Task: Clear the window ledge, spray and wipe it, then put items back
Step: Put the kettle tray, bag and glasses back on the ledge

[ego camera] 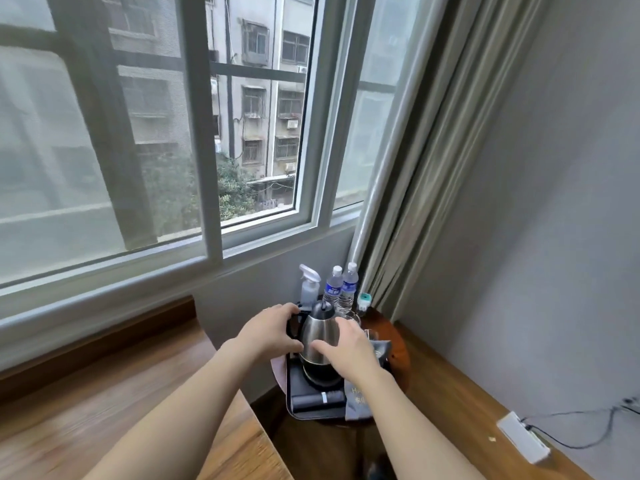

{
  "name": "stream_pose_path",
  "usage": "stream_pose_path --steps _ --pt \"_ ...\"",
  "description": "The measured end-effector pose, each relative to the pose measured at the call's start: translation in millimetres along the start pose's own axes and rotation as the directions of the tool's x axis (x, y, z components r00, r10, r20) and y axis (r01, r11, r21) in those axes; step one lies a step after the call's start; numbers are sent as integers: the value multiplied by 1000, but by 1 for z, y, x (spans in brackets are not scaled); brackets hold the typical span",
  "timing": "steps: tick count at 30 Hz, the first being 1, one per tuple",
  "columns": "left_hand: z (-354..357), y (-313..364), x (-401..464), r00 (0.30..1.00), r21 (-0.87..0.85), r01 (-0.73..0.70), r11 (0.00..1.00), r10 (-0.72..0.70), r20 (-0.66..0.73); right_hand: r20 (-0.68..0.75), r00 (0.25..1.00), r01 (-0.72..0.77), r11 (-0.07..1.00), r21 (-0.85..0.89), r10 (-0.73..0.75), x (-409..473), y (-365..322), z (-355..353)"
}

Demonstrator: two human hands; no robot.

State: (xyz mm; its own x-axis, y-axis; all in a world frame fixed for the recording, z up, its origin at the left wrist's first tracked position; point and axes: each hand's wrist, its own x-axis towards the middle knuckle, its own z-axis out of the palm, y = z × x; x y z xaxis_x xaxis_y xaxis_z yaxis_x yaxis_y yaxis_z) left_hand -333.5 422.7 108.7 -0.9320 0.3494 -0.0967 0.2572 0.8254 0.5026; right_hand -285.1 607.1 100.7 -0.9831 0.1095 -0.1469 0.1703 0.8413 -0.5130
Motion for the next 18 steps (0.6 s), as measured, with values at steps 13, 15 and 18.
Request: stream_pose_path --steps 13,15,18 --pt "28 17 85 1000 -176 26 984 -26 2 -69 989 -124 989 85 130 76 43 -14" --pt "35 21 104 999 -188 48 981 -47 7 -65 990 -115 989 94 121 95 54 -17" --pt "46 30 136 997 -217 75 973 -78 -5 -44 994 -94 990 102 99 130 73 -19"
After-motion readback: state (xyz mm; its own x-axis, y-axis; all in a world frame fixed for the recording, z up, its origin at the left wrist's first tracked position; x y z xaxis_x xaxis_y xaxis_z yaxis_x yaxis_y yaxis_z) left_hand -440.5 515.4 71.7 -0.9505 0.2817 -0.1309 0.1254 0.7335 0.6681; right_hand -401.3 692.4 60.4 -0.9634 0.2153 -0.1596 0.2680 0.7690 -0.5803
